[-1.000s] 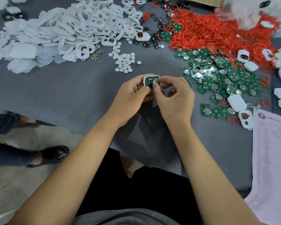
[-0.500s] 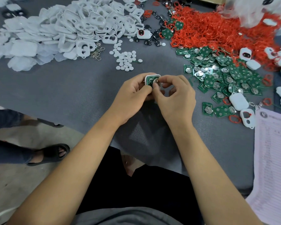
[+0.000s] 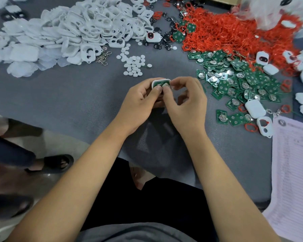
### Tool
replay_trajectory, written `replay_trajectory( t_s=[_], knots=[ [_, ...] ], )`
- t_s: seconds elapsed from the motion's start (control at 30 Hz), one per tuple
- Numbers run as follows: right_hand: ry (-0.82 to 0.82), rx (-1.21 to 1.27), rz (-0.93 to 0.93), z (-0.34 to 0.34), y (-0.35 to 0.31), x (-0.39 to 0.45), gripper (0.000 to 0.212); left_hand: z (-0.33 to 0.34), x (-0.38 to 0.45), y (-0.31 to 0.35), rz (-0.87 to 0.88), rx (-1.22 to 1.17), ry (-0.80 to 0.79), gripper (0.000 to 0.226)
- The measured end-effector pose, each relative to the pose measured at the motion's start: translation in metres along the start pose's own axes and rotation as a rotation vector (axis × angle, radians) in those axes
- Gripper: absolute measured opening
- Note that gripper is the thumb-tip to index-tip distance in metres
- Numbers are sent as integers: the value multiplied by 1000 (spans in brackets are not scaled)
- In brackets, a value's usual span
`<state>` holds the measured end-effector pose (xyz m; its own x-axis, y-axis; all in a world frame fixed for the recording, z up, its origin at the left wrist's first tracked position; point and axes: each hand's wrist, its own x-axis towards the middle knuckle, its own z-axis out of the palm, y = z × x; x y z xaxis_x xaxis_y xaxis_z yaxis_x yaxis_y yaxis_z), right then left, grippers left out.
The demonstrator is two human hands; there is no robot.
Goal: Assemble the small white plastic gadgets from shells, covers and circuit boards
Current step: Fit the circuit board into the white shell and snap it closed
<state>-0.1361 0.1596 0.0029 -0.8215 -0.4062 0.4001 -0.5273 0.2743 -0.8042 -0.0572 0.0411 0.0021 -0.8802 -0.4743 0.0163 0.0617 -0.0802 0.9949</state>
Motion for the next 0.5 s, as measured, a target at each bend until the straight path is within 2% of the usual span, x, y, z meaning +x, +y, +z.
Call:
replay_trajectory(
  t_s=[0.13, 0.5],
  knots=[
    [-79, 229, 148, -5, 5, 6, 19, 1, 1, -3, -18, -44, -11, 29],
    [-369, 549, 431, -19, 16, 24, 8, 0, 4, -2, -11, 26, -80, 34]
  ],
)
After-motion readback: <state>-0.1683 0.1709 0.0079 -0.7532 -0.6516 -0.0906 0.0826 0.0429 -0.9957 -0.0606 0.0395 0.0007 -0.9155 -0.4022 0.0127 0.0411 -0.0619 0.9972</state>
